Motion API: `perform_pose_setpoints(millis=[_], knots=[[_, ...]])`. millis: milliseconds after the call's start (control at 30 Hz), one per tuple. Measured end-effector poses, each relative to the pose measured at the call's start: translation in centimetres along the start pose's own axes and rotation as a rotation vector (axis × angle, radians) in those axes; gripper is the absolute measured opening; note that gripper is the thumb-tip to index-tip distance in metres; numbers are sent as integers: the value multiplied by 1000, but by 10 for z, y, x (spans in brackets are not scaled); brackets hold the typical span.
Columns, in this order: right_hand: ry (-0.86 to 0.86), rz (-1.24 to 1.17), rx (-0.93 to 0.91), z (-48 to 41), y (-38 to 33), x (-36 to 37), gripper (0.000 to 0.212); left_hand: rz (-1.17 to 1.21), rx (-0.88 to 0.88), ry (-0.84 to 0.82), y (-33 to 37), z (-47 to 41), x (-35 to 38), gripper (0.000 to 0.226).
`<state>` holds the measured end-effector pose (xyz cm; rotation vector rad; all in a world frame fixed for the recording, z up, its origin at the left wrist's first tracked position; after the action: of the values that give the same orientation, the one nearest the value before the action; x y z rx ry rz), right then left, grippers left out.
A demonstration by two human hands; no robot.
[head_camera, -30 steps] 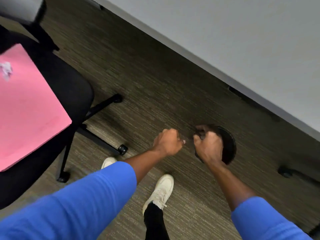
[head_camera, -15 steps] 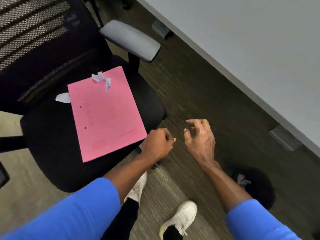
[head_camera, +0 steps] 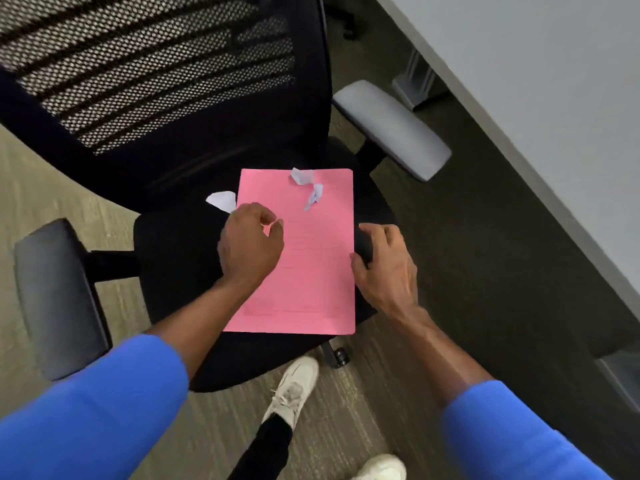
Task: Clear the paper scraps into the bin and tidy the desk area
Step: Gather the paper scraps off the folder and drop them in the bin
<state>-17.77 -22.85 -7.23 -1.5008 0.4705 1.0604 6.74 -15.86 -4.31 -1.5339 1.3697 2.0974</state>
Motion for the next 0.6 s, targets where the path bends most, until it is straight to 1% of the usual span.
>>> perform_pose_setpoints(millis=[100,200,267,433,600], knots=[[-73,80,-80,-31,-28,18,67,-142,-81,28,-32,-33,-15,39],[-117,168,-129,-59,-52,32,77,-225,-128,-29,-54,-58,-18,61],[-140,217,-148,-75,-64,41,81,-226,-126,-75,-63,-70,-15,69],[-208,305,-164,-102,-81,60,89,-290,-25,-170,-77,-88,1,67],[-238,419,-219,-122,-90,73,92,-325,24,-208,-99,-98,9,47]])
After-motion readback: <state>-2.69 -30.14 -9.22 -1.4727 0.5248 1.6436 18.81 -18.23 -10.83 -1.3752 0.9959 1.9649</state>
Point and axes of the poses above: each hand's wrist, its own z-axis away from the middle knuckle, its own x-axis out of the palm, y = z × x, the point moved 7 cm from there along -z, towards the middle knuckle
